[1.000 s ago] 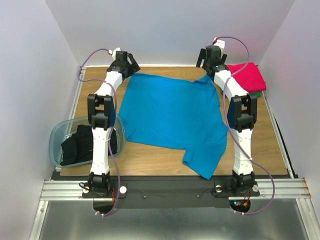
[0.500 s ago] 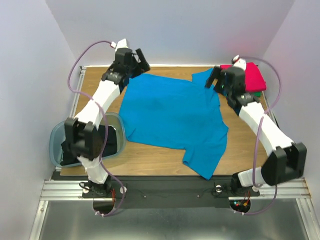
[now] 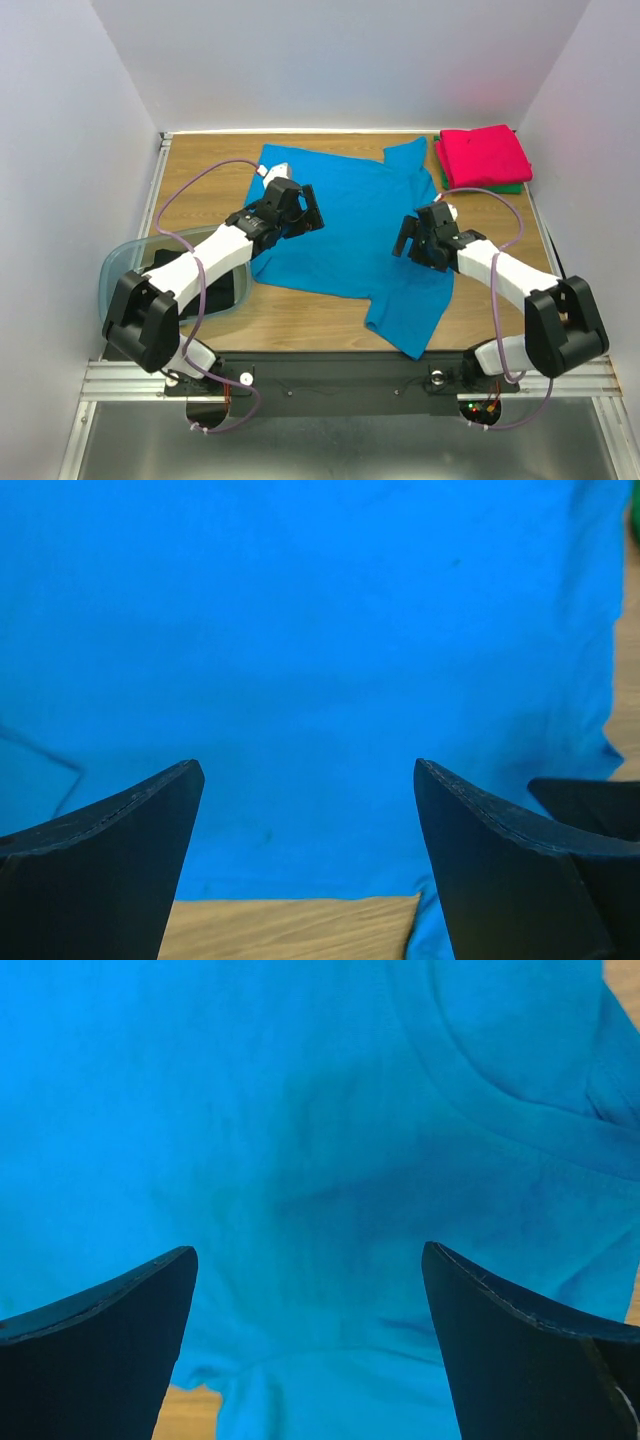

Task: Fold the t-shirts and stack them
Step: Flatten the tshirt out

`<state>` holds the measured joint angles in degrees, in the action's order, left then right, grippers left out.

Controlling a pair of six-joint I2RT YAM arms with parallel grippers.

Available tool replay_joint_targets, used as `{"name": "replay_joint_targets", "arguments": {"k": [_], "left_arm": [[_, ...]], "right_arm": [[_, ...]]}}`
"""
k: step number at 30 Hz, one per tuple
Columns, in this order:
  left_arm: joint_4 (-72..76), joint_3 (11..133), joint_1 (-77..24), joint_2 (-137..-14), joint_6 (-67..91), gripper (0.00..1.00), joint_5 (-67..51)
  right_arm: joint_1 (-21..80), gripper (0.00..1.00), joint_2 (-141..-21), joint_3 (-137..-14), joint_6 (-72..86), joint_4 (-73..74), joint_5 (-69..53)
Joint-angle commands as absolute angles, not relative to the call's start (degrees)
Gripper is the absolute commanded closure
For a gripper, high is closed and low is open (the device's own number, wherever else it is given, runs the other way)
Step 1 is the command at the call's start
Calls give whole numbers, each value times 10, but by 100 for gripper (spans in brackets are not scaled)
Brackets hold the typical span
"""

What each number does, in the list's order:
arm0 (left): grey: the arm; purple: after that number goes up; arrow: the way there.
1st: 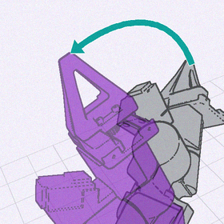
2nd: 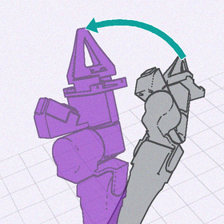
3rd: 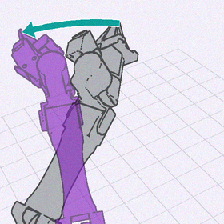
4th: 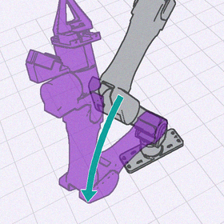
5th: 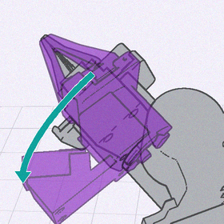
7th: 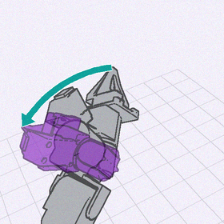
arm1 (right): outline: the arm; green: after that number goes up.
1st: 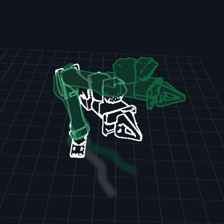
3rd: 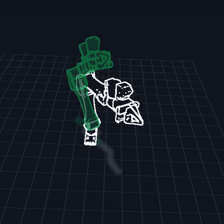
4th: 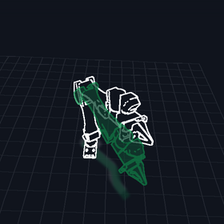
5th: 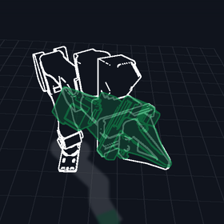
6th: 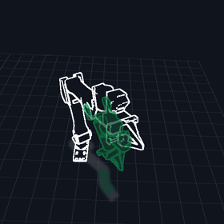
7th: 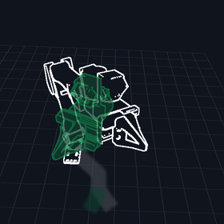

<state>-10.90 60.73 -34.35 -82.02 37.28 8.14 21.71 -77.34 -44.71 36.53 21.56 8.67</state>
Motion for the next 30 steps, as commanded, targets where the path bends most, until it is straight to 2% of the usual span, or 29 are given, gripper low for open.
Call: {"name": "replay_joint_targets", "arguments": {"k": [1, 7, 17, 25, 26, 30], "left_arm": [[-114, 603, -354, -800, 398, 2, 116], [-141, 607, -375, -817, 402, 2, 123], [-208, 631, -382, -878, 425, 2, 154], [-358, 685, -415, -968, 499, 13, 215], [-366, 692, -417, -985, 504, 19, 217], [-361, 707, -424, -1010, 505, 28, 207]], "right_arm": [[201, 0, -802, -445, 403, 197, 137], [111, 0, -865, -462, 386, 196, 138], [6, 0, -985, -595, 335, 187, 126], [4, 0, -924, -571, 316, 186, 86], [4, 0, -905, -557, 314, 185, 83], [5, 0, -862, -529, 305, 187, 72]]}}
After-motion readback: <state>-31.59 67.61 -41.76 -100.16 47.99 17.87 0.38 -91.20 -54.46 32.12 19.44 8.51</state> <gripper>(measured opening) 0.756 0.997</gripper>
